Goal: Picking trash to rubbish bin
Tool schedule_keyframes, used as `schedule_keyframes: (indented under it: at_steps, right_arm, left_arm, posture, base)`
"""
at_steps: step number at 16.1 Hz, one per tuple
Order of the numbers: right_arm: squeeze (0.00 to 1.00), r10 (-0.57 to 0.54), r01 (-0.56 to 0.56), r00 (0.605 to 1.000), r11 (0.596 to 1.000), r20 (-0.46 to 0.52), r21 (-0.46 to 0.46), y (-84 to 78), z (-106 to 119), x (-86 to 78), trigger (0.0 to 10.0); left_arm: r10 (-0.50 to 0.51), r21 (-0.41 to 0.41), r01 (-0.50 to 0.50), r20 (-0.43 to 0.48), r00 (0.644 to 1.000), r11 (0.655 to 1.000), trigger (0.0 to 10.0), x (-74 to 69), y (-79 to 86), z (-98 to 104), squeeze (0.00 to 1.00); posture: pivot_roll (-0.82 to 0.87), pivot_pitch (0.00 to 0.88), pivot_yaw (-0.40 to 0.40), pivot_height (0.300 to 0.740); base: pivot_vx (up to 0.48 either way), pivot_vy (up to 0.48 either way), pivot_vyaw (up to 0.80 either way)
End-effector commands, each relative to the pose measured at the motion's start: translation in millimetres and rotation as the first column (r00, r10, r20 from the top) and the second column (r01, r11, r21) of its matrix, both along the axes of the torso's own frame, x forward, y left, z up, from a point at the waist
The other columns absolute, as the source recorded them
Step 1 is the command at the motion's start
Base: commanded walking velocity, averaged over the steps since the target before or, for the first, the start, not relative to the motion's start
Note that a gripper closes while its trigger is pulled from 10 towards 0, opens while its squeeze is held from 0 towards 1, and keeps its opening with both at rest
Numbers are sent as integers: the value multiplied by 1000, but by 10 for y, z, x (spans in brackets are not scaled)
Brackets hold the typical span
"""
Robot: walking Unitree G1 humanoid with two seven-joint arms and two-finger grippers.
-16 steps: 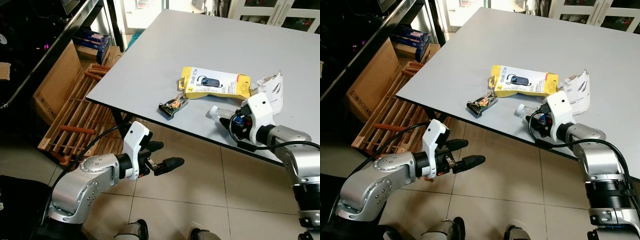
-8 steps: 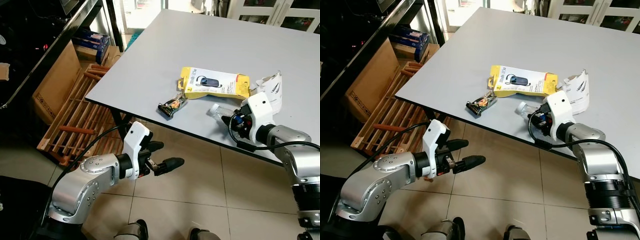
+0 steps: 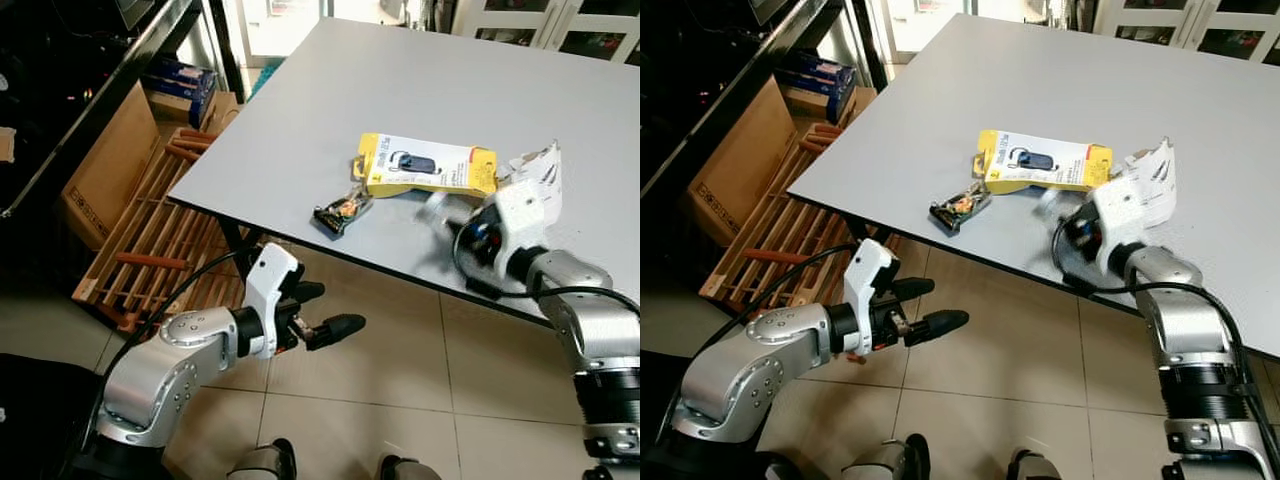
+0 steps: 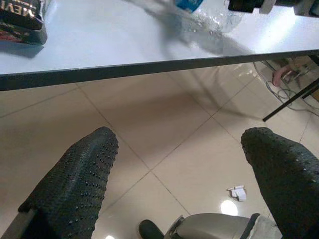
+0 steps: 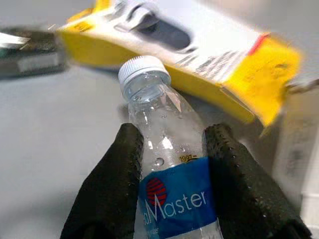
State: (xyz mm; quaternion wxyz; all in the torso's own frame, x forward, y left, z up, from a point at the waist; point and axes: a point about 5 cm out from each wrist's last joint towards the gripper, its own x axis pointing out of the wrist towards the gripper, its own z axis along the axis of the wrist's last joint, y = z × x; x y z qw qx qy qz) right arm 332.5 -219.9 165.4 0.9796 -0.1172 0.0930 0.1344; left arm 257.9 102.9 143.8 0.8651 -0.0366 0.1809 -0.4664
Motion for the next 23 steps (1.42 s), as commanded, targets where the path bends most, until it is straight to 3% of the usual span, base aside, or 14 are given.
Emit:
schedule_keyframes:
  at_steps: [1, 3, 7, 11, 12, 16, 19, 22, 23]
  right_arm:
    - [0, -41, 40, 999, 999, 35, 34, -16, 42, 11, 10000]
    - [0, -71, 66, 989, 997, 127, 44, 41, 151, -13, 10000]
    - [0, -134, 118, 967, 989, 217, 89, 147, 164, -93, 10000]
    - [0, -200, 188, 930, 980, 309, 68, 153, 216, -129, 10000]
    - [0, -229, 244, 879, 970, 419, 19, 175, 303, -175, 10000]
    - [0, -256, 312, 808, 950, 530, -18, 250, 388, -245, 10000]
    - [0, -249, 315, 792, 949, 557, -23, 284, 403, -261, 10000]
    - [0, -273, 323, 801, 946, 532, -1, 263, 367, -249, 10000]
    - [0, -303, 324, 846, 946, 439, 29, 227, 242, -216, 10000]
  left_arm:
    - [-4, 22, 4, -1, 1000, 1000, 10000, 2, 3, -28, 0]
    - [3, 30, -3, 7, 1000, 1000, 10000, 4, 0, -40, 0]
    - [13, 29, -14, 18, 1000, 999, 10000, 22, -9, -46, 0]
    - [25, 39, -26, 41, 999, 999, 10000, 42, -1, -44, 0]
    - [53, 52, -57, 74, 996, 997, 10000, 84, 13, -41, 0]
    - [95, 34, -99, 97, 991, 995, 10000, 119, 12, -26, 0]
    - [114, 25, -118, 120, 986, 993, 10000, 147, -6, -26, 0]
    - [112, 23, -116, 121, 986, 993, 10000, 150, -23, -35, 0]
    - [113, 21, -117, 116, 987, 993, 10000, 152, -25, -38, 0]
  posture:
    - [6, 170, 72, 740]
    - [4, 165, 69, 740]
    - [-1, 158, 68, 740]
    - [-1, 156, 68, 740]
    - [0, 154, 68, 740]
    - [1, 141, 65, 740]
    - [-3, 138, 66, 740]
    - [-8, 136, 63, 740]
    - [-9, 137, 62, 740]
  base:
    - [0, 0, 0]
    - [0, 0, 0]
    - [0, 0, 0]
    - [0, 0, 0]
    - [0, 0, 0]
    - [0, 0, 0]
    - [0, 0, 0]
    - [0, 0, 0]
    - [0, 0, 0]
